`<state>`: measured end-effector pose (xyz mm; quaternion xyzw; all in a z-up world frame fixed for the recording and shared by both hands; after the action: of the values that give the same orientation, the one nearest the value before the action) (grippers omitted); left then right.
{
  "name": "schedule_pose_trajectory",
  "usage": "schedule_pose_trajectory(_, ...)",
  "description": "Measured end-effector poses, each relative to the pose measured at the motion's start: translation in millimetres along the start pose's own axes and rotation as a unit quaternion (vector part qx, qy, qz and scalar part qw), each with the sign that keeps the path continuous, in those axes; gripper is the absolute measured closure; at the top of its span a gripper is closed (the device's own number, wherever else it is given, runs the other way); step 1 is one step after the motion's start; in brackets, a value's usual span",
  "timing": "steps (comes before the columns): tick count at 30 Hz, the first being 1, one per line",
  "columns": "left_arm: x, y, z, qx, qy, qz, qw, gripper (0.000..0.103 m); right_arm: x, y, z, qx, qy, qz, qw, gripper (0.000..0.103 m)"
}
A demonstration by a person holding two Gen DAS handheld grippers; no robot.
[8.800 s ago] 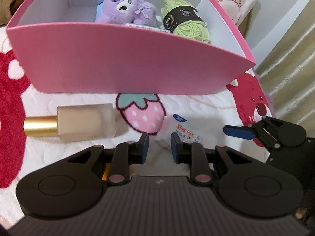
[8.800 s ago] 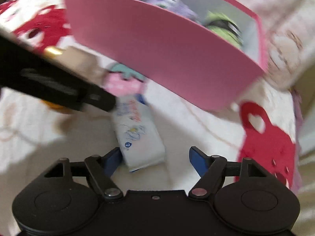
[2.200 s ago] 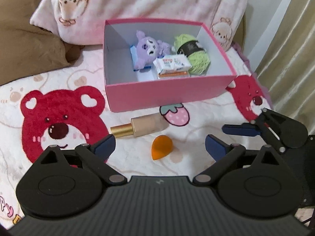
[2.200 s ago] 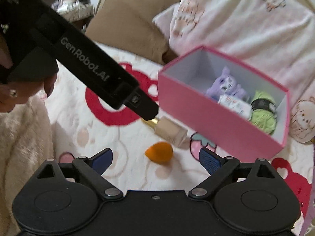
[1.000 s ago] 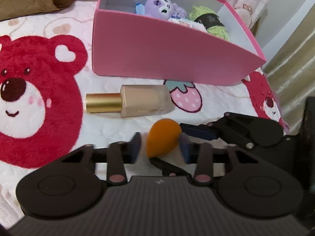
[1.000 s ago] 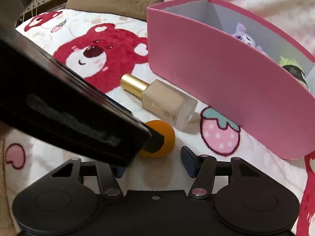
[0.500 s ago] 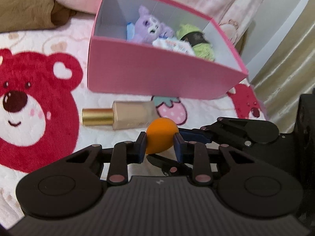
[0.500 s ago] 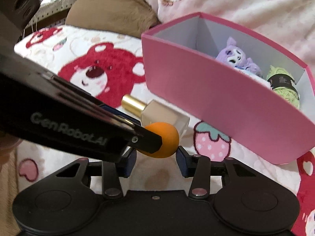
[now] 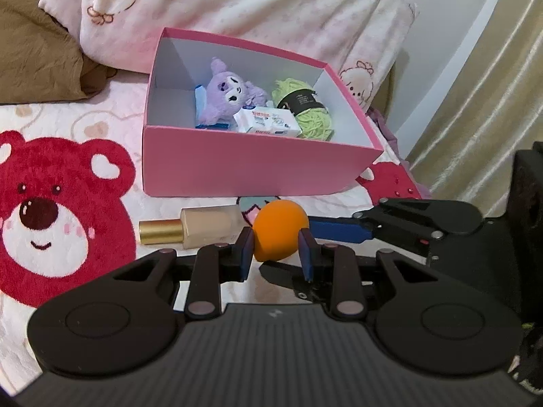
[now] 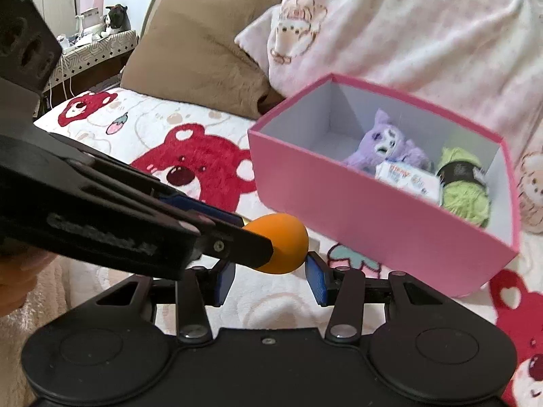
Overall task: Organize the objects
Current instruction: 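Lift the sponge with the right gripper and carry it over the pink box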
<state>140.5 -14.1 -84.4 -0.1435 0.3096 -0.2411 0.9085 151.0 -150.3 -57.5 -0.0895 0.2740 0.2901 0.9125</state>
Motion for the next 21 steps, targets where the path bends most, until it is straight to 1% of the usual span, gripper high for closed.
schedule_pose_trajectory(6, -10, -7, 3, 0.009, -0.018, -0.009, 0.9998, 0.076, -14, 3, 6, -0.028, -0.019, -0.01, 0.999, 0.051)
schedule_pose_trajectory(9, -14, -13, 10, 0.013, -0.017, -0.007, 0.9998, 0.076, -19, 4, 10, -0.034, -0.028, -0.013, 0.999, 0.051)
schedule_pose_trajectory(12, -17, -20, 24, 0.015, -0.009, -0.005, 0.9998, 0.076, -26, 4, 18, -0.042, -0.037, -0.016, 0.998, 0.051)
schedule_pose_trajectory(18, -26, -42, 58, 0.041, 0.0, 0.001, 0.9991, 0.076, -44, -8, 42, -0.019, -0.06, -0.016, 0.998, 0.051)
schedule_pose_trajectory(21, -24, -48, 79, 0.028, 0.017, 0.0, 0.9995, 0.076, -51, -15, 57, -0.018, -0.063, -0.024, 0.998, 0.051)
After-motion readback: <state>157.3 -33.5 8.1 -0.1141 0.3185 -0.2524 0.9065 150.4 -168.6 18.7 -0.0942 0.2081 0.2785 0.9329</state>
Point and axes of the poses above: each gripper's, at about its wrist camera, not at the fingertips, and x roughly the way its jaws point, y to its left, z to its top, the point moved 2 cm from there along x, roughly the way its jaws point, and after that the axes turned 11 degrees about -y, right-handed, at the moved point
